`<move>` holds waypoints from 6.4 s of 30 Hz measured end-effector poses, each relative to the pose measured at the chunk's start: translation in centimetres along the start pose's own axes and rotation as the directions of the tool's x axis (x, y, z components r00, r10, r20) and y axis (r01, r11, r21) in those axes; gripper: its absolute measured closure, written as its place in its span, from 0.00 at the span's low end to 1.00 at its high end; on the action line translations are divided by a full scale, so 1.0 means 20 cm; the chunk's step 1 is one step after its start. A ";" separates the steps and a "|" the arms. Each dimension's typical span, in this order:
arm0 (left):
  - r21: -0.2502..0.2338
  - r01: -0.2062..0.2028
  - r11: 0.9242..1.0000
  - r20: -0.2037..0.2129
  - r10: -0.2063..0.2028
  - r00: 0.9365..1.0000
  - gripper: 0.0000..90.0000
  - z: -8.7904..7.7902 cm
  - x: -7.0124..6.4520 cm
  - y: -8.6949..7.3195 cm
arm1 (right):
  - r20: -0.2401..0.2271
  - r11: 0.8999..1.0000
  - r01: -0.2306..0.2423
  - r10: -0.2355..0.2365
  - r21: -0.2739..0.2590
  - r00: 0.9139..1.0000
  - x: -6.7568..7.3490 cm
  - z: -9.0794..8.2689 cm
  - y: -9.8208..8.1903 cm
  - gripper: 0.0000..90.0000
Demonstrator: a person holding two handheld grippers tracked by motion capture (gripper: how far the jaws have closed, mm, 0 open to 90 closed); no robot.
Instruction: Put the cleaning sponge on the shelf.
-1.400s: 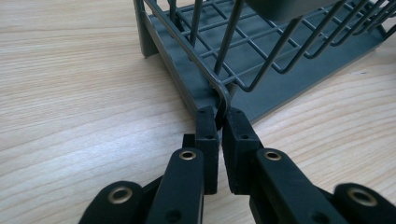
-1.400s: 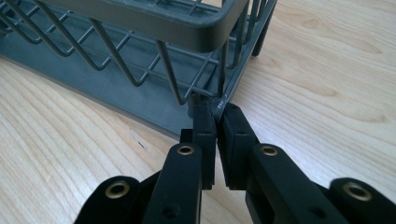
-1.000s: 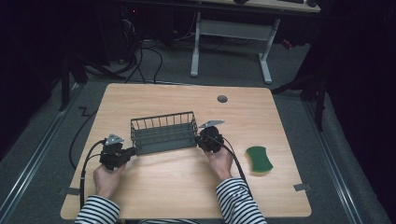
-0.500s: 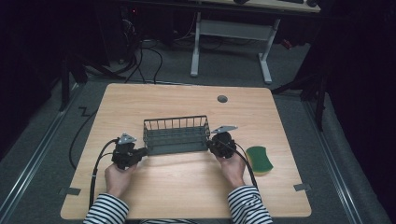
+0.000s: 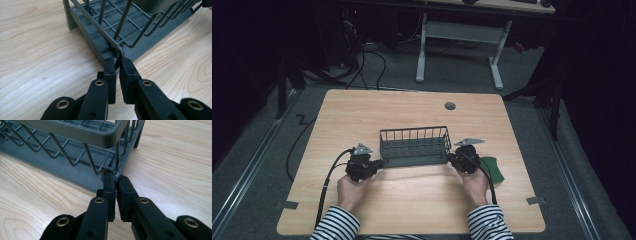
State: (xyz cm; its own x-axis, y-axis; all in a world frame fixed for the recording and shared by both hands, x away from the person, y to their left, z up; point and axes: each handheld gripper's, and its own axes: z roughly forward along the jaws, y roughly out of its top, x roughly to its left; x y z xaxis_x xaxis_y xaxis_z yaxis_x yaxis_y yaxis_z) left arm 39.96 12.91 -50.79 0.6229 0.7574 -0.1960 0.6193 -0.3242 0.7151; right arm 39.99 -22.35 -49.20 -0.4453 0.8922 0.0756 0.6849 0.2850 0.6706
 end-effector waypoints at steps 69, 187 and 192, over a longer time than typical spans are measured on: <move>-0.046 0.017 0.999 -0.283 -0.029 0.959 0.30 -0.17 0.23 -0.30 | 0.263 0.981 -0.174 0.145 0.090 0.954 -0.36 -0.25 -0.29 0.29; -0.044 0.017 0.999 -0.283 -0.029 0.959 0.29 -0.17 0.23 -0.30 | -0.057 0.998 0.055 -0.056 -0.004 0.997 0.10 -0.12 0.56 0.33; -0.048 0.022 0.999 -0.277 -0.034 0.960 0.29 -0.17 0.24 -0.30 | 0.007 0.996 0.078 -0.078 0.031 0.997 0.13 -0.06 0.54 0.33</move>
State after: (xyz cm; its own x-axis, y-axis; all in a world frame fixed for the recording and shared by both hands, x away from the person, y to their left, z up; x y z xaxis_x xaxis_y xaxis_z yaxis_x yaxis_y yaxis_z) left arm 37.62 20.32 -53.70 0.4445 0.8954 -0.0265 0.6090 -0.2804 0.7420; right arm 45.51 -17.36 -40.92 -0.4933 0.8697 0.0174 0.6659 0.3646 0.6509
